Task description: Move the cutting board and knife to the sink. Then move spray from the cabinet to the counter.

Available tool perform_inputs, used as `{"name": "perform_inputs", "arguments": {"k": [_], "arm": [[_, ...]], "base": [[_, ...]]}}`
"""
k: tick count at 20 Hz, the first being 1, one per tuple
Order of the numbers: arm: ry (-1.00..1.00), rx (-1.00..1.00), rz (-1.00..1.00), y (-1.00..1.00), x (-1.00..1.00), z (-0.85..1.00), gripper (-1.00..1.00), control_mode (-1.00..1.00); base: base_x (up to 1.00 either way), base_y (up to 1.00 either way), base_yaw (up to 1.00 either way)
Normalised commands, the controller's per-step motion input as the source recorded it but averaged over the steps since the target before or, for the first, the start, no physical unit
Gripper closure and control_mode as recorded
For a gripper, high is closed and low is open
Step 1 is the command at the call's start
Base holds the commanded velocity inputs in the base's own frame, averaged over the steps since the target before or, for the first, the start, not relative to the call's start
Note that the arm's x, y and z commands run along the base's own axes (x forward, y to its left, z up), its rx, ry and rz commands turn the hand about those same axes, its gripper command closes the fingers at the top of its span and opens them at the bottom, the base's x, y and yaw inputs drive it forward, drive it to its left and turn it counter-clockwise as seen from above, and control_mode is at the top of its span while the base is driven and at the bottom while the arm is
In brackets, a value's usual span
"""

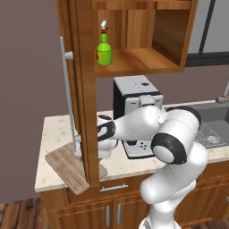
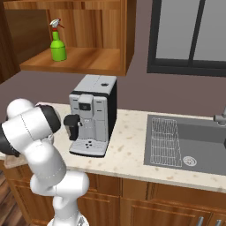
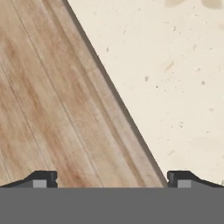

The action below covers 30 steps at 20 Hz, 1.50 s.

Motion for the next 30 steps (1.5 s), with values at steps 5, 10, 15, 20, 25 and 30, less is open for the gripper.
{"name": "perform_inputs", "arguments": {"k": [5,10,15,20,25,30], "arm": [[0.0,0.0,0.0,-0.32,0.12,0.57,-1.0,-1.0],[-0.04,0.0,0.0,-0.35,-0.04,0.8,-1.0,-1.0],[-0.09,0.0,0.0,-0.14,-0.58,0.8,-1.0,-1.0],[0.0,-0.06,0.02,0.0,-0.82,0.36,-1.0,-1.0],[0.0,-0.14,0.04,0.0,-0.71,0.0,-1.0,-1.0],[0.0,-0.18,0.04,0.0,-0.67,-0.12,-1.0,-1.0]], "base": [[0.0,0.0,0.0],[0.0,0.0,0.0],[0.0,0.0,0.0],[0.0,0.0,0.0],[0.0,0.0,0.0],[0.0,0.0,0.0]]}}
